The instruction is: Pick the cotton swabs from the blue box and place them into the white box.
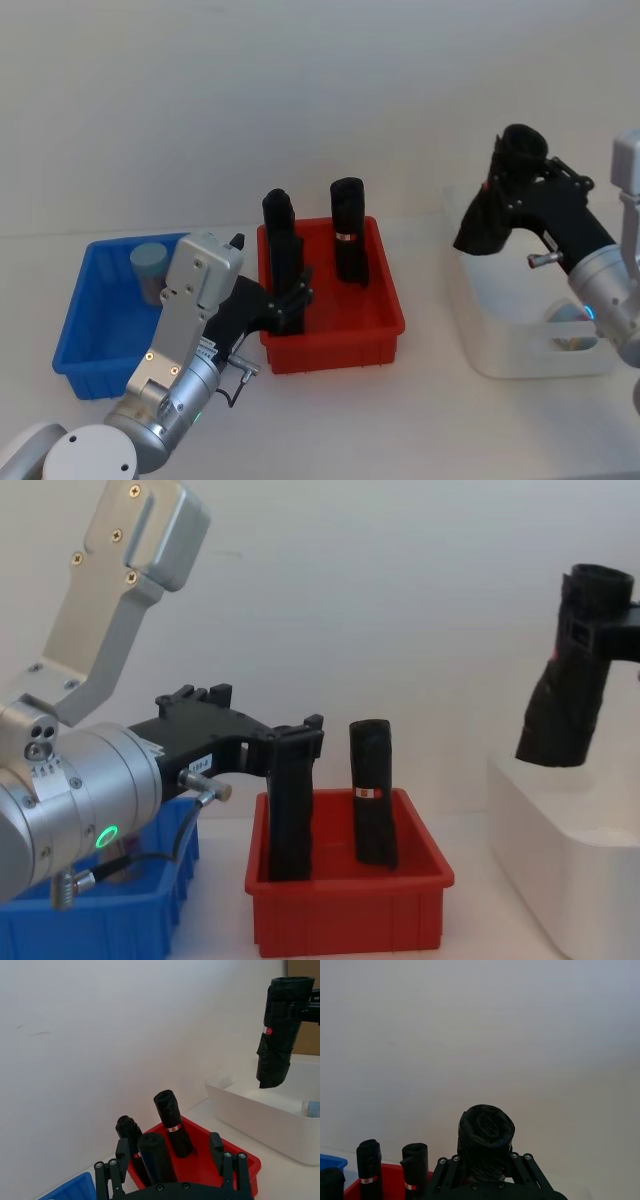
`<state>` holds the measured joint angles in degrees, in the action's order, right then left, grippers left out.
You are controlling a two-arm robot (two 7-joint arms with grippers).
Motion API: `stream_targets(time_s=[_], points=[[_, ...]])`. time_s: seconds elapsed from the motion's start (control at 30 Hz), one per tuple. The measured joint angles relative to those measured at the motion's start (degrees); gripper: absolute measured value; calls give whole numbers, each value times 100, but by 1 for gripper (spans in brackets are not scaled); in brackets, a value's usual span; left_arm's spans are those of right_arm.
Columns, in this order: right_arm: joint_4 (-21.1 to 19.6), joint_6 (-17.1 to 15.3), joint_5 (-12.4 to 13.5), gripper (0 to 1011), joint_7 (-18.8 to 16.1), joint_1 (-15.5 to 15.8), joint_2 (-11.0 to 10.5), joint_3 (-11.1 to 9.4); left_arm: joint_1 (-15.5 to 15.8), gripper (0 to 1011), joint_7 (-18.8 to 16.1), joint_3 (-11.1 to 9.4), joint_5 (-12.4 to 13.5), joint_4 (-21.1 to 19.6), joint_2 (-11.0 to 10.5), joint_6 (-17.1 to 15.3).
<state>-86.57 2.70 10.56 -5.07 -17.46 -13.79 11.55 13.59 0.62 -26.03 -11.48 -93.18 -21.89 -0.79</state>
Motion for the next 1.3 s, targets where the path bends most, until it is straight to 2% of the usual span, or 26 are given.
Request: stream_targets(time_s=[0.27, 0.37, 0.47, 0.5, 0.63, 0.7, 0.73, 0.97, 1.03, 1.3], points=[[-26, -104, 22, 369, 141, 110, -75, -71, 0, 1003, 0, 0, 0, 0, 0, 0], [-34, -135, 26, 410, 164, 143, -93, -87, 0, 1003, 0, 0, 0, 0, 0, 0], [-44, -162, 32, 518, 173, 182, -115, -105, 0, 1003, 0, 0, 0, 0, 0, 0], [-47, -166, 32, 518, 173, 188, -117, -107, 0, 1003, 0, 0, 0, 0, 0, 0], [-61, -183, 35, 679, 175, 215, -131, -122, 0, 1003, 0, 0, 0, 0, 0, 0], [-66, -186, 37, 714, 175, 226, -136, -128, 0, 1003, 0, 0, 0, 0, 0, 0], [-73, -191, 39, 770, 175, 236, -141, -133, 0, 1003, 0, 0, 0, 0, 0, 0], [-91, -199, 44, 962, 175, 265, -155, -149, 0, 1003, 0, 0, 0, 0, 0, 0], [-95, -201, 46, 1001, 175, 272, -159, -153, 0, 1003, 0, 0, 0, 0, 0, 0], [-105, -205, 51, 1001, 173, 287, -166, -162, 0, 1003, 0, 0, 0, 0, 0, 0]])
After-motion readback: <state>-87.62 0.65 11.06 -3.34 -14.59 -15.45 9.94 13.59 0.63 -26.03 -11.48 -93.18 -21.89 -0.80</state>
